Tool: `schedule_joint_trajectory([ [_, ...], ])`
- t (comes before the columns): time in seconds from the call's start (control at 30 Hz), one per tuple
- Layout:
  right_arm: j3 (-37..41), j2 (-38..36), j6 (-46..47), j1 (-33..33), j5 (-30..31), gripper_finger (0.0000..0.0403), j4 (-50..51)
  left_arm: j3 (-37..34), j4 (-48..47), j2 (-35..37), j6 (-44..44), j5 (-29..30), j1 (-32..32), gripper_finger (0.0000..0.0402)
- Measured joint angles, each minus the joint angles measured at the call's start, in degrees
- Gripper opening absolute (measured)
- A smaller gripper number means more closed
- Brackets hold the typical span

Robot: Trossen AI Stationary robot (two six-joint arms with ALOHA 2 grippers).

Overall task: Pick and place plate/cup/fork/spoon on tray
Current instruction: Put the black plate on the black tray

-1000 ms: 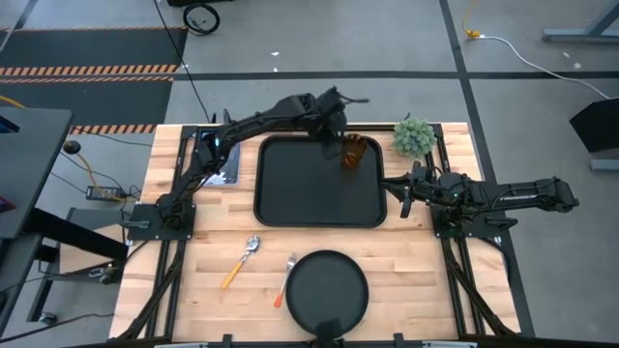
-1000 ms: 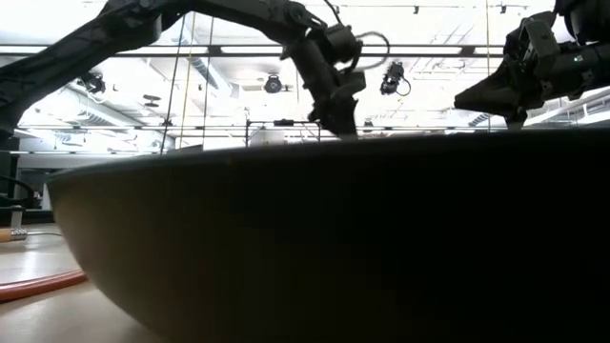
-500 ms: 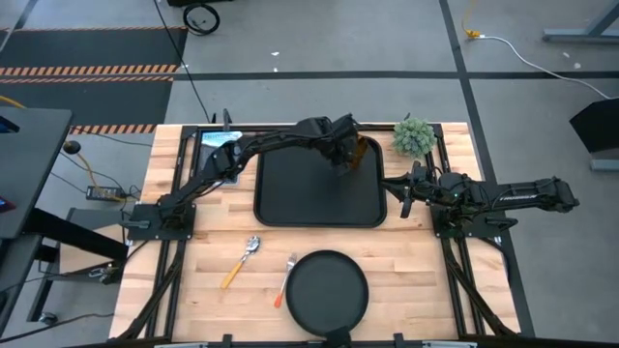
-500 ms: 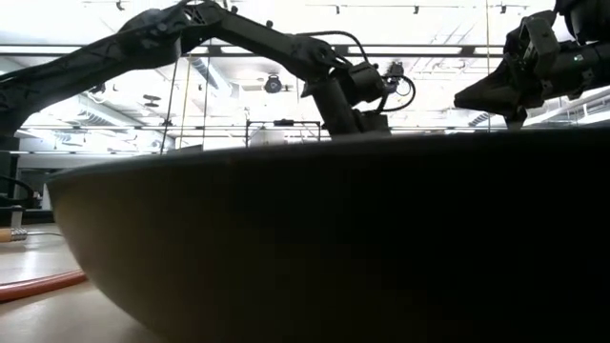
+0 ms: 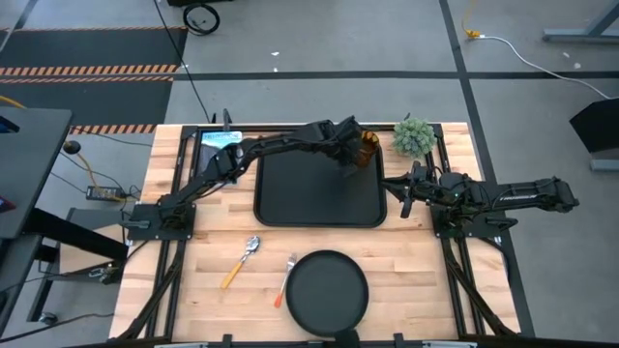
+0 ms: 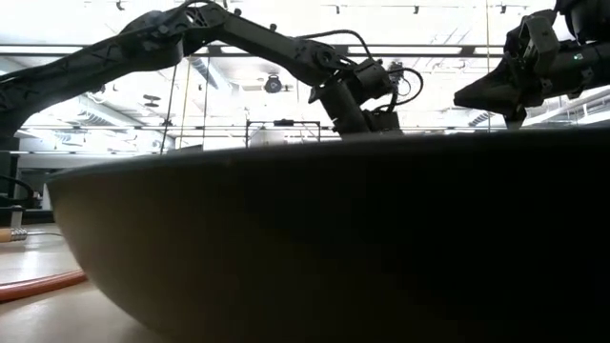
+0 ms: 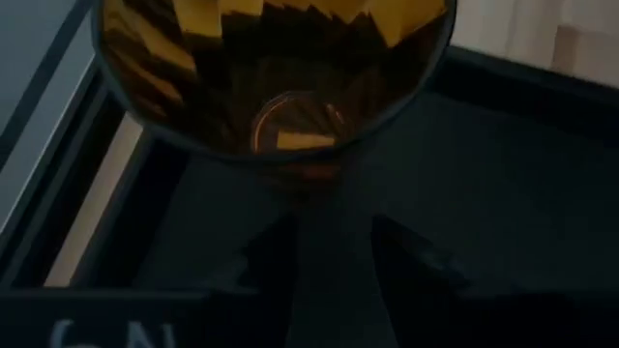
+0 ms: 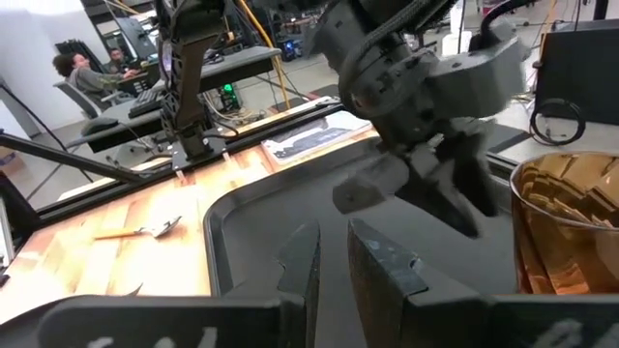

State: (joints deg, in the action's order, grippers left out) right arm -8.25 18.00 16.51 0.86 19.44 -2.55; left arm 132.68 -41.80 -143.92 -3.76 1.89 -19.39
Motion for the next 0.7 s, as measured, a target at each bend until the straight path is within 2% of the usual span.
schedule_joint_trajectory([
  [0.23,0.0,0.0,-0.1,0.0,-1.7,0.0064,0.0,0.1,-11.8,6.7,-4.4,0.0,4.3,0.0141],
  [0.43,0.0,-0.2,-1.2,0.0,-3.3,0.0064,-0.8,0.0,-19.5,8.6,-4.9,2.5,8.8,0.0141],
  [0.57,0.0,-0.9,-2.5,0.0,-7.2,0.0064,-3.5,0.0,-27.0,8.9,-4.8,6.4,11.4,0.0141],
  [0.7,0.0,-1.8,-3.5,0.0,-12.0,0.0064,-7.4,0.0,-31.8,8.9,-4.0,7.1,14.1,0.0141],
])
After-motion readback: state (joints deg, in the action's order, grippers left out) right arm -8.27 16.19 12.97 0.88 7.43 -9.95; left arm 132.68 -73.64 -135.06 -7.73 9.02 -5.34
